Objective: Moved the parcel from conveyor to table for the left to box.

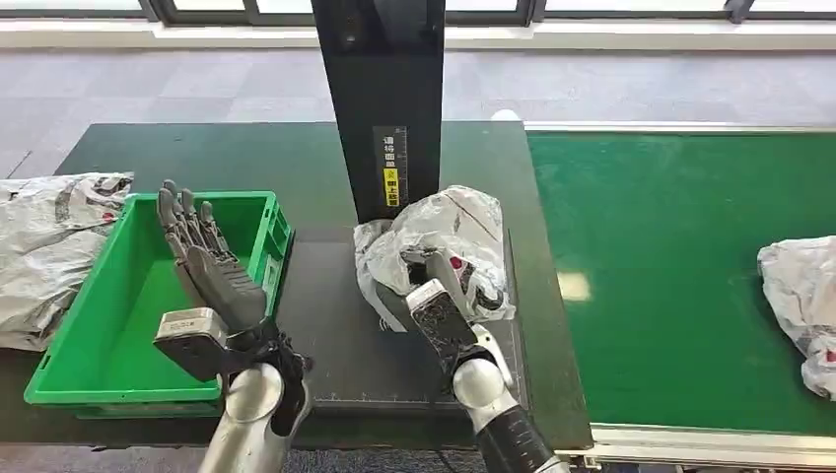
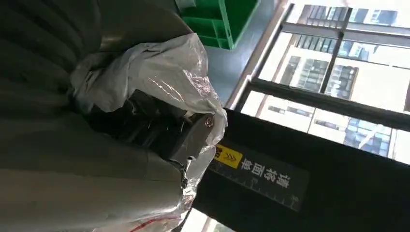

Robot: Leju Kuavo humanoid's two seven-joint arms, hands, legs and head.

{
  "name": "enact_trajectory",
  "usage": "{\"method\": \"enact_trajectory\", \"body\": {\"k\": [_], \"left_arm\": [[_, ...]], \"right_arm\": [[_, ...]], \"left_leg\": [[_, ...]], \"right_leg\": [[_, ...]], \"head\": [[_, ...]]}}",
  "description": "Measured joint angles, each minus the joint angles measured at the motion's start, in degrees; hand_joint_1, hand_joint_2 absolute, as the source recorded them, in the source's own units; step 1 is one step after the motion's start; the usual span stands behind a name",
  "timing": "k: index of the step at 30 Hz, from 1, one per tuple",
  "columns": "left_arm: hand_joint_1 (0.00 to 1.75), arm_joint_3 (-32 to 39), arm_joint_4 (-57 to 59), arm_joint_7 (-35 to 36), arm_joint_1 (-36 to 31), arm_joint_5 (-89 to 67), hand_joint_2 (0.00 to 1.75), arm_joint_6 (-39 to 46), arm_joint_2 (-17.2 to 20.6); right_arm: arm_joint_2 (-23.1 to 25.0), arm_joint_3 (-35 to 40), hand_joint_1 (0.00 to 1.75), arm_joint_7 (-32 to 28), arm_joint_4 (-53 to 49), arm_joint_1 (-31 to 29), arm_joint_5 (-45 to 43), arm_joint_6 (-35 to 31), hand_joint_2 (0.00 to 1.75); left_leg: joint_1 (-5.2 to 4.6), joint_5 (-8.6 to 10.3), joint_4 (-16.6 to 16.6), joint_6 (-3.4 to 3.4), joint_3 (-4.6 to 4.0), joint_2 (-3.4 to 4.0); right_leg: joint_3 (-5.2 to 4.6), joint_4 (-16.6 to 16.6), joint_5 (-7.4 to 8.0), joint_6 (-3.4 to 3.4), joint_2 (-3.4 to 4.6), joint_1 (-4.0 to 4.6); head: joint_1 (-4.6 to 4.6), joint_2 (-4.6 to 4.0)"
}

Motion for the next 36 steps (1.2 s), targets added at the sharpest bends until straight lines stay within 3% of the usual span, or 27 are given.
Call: {"method": "enact_trajectory", "body": {"k": [1,2,3,4,17,18,24,31,32,36], "left_arm": [[0.0,-0.02,0.32,0.0,-0.27,0.0,0.0,-0.02,-0.04],[0.0,-0.06,0.72,0.0,-0.58,0.0,0.0,-0.09,-0.07],[0.0,-0.11,1.09,0.0,-0.86,-0.02,0.0,-0.2,-0.07],[0.0,-0.17,1.4,0.0,-1.08,-0.09,0.0,-0.26,-0.11],[0.0,-0.46,3.3,-0.02,-1.72,-1.09,0.0,-0.68,-0.52],[0.0,-0.46,3.43,-0.02,-1.82,-1.09,0.0,-0.68,-0.52],[0.0,-0.46,4.02,-0.02,-2.3,-0.83,0.0,-0.96,-0.52],[0.0,0.09,5.03,-0.02,-3.42,-1.22,0.0,-0.92,-0.55],[0.0,0.24,5.09,-0.02,-3.51,-1.29,0.0,-1.05,-0.55],[0.0,0.53,5.29,-0.02,-3.58,-1.84,0.0,-1.73,-0.55]], "right_arm": [[0.04,0.15,0.93,0.47,0.43,-0.18,-0.04,0.37,1.75],[0.13,0.26,0.93,1.16,0.87,-0.37,0.02,0.63,1.75],[0.17,0.37,0.09,2.04,1.2,-0.49,0.2,0.94,1.75],[0.2,0.39,0.0,3.08,1.59,-0.65,0.33,1.31,1.75],[0.79,0.39,0.0,4.81,6.45,-2.69,-0.13,9.05,1.75],[0.83,0.39,0.0,4.81,6.45,-2.89,-0.2,9.53,0.0],[0.92,0.39,0.0,4.52,5.57,-4.19,-0.61,12.83,0.0],[-0.07,0.13,0.0,3.26,-6.22,-1.52,-2.38,17.77,0.0],[-0.31,-0.05,0.0,3.15,-7.59,-0.87,-2.21,17.81,1.75],[-1.2,-0.33,0.0,1.77,-11.35,1.15,-0.96,17.18,1.75]], "left_leg": [[0.0,0.0,0.0,0.0,0.0,0.0],[-0.01,0.0,0.01,0.0,0.0,0.0],[-0.01,0.0,0.01,0.0,0.0,0.0],[-0.01,0.0,0.01,0.0,0.0,0.0],[0.01,0.0,0.01,0.0,-0.01,0.03],[0.01,0.0,0.01,0.0,-0.01,0.03],[0.01,0.0,0.03,0.0,0.0,0.02],[0.0,-0.01,0.05,0.0,-0.01,0.03],[0.0,-0.02,0.05,0.01,-0.02,0.04],[0.0,-0.04,0.05,0.03,-0.03,0.04]], "right_leg": [[0.0,-0.01,0.0,0.0,0.0,0.0],[-0.01,-0.01,0.0,0.0,0.0,-0.01],[-0.01,-0.01,0.0,0.0,0.0,-0.01],[-0.01,-0.01,0.0,0.0,0.0,-0.01],[-0.05,-0.01,0.0,0.0,0.04,-0.02],[-0.04,-0.01,0.0,0.0,0.03,-0.02],[-0.05,-0.01,0.01,0.0,0.03,-0.02],[-0.09,-0.03,0.0,0.0,0.05,-0.02],[-0.09,-0.04,0.0,0.0,0.05,-0.02],[-0.09,-0.05,0.0,0.01,0.06,-0.02]], "head": [[0.0,0.0],[0.0,0.0],[0.0,0.0],[0.0,0.0],[0.0,0.0],[0.0,0.0],[0.0,0.0],[0.0,0.0],[0.0,0.0],[0.0,0.0]]}}
